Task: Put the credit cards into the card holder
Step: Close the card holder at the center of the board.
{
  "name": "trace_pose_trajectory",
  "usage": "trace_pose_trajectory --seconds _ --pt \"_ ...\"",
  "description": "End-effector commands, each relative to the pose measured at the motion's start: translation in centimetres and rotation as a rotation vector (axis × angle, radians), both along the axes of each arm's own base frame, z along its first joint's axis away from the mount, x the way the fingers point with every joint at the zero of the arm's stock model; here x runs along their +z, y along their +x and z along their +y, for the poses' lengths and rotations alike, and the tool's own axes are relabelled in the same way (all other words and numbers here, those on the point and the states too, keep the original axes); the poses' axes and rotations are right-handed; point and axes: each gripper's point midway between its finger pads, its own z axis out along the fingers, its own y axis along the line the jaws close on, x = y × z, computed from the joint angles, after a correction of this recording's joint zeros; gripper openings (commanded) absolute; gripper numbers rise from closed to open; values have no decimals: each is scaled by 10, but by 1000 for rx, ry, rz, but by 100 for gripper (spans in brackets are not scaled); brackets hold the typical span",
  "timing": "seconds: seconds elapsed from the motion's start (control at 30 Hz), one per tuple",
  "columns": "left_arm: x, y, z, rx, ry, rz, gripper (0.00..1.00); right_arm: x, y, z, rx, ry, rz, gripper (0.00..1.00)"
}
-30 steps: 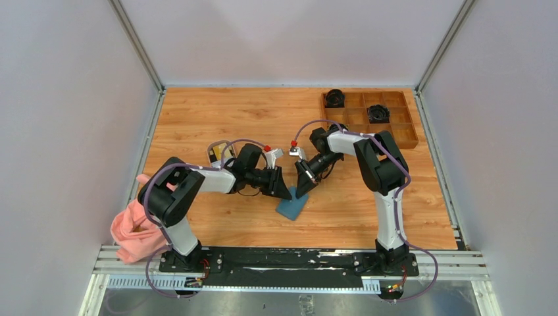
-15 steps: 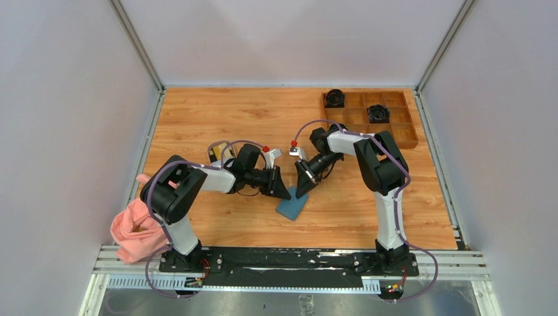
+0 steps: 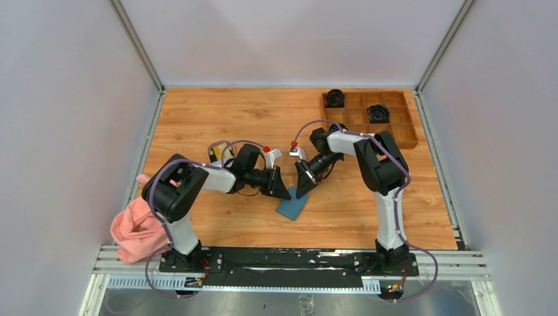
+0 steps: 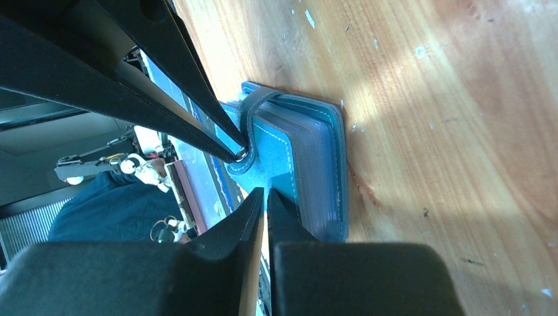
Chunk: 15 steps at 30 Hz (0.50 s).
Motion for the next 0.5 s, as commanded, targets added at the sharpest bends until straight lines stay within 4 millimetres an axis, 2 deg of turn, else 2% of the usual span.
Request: trace_pose_trajectory --seconds 0.0,0.27,0.47 --pt "-55 -36 22 -35 167 103 19 -40 -2 -7 57 -98 -68 10" --pt "-55 -37 23 -59 192 57 19 -41 -2 -7 62 -108 -72 10" --pt "-63 -37 36 -111 373 -47 19 -38 -2 -5 63 -91 -78 10"
